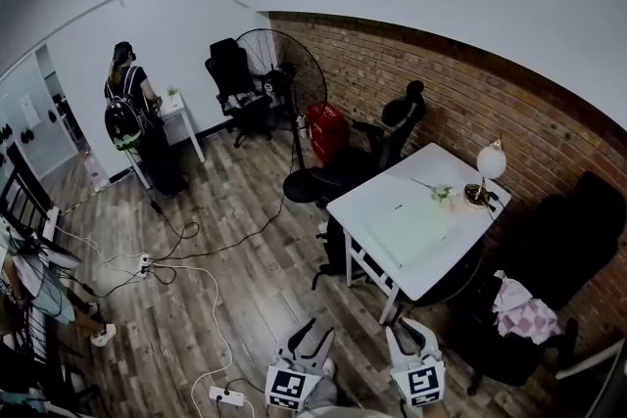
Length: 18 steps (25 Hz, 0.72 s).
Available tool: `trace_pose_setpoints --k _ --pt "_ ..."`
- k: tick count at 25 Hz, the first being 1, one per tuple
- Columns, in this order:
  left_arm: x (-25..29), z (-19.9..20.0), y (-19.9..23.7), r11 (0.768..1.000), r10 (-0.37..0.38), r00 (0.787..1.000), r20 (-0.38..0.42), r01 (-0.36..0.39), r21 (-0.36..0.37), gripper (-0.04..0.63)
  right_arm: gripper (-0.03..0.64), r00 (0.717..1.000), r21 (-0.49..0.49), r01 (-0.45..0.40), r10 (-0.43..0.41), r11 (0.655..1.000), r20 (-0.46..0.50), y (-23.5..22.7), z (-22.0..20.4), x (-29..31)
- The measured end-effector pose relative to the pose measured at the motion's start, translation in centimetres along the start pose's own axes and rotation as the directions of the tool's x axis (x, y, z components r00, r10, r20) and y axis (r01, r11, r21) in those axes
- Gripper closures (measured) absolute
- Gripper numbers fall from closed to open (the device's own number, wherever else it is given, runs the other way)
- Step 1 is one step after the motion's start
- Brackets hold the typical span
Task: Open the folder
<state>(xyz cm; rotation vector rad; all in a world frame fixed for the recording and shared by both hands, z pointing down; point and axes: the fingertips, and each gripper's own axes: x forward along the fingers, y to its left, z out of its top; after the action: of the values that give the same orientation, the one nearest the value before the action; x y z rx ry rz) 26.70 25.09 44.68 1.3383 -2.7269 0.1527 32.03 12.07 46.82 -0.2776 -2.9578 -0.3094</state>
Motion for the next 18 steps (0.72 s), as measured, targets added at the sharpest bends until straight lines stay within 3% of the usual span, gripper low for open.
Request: trace_pose_setpoints --k 8,14,18 --pt "4.6 -0.1 3.8 1.0 -0.021 1.0 -0.016 0.021 0.0 0.43 0.537 0.999 0.045 0.015 -0.014 0.999 -0.037 -2.0 0.4 5.5" --pt "7.9 0.6 7.4 0.998 -0.045 0.999 0.021 0.044 0.042 0.43 0.537 0.999 0.005 0.017 -0.017 1.0 -0.038 -3.3 0.4 9.8" --pt "9.7 0.5 9.4 0.999 -0.05 0.999 -0.012 0.05 0.012 0.43 0.537 0.998 0.032 0.034 -0.032 0.999 -0.055 -4.0 1.1 12.3"
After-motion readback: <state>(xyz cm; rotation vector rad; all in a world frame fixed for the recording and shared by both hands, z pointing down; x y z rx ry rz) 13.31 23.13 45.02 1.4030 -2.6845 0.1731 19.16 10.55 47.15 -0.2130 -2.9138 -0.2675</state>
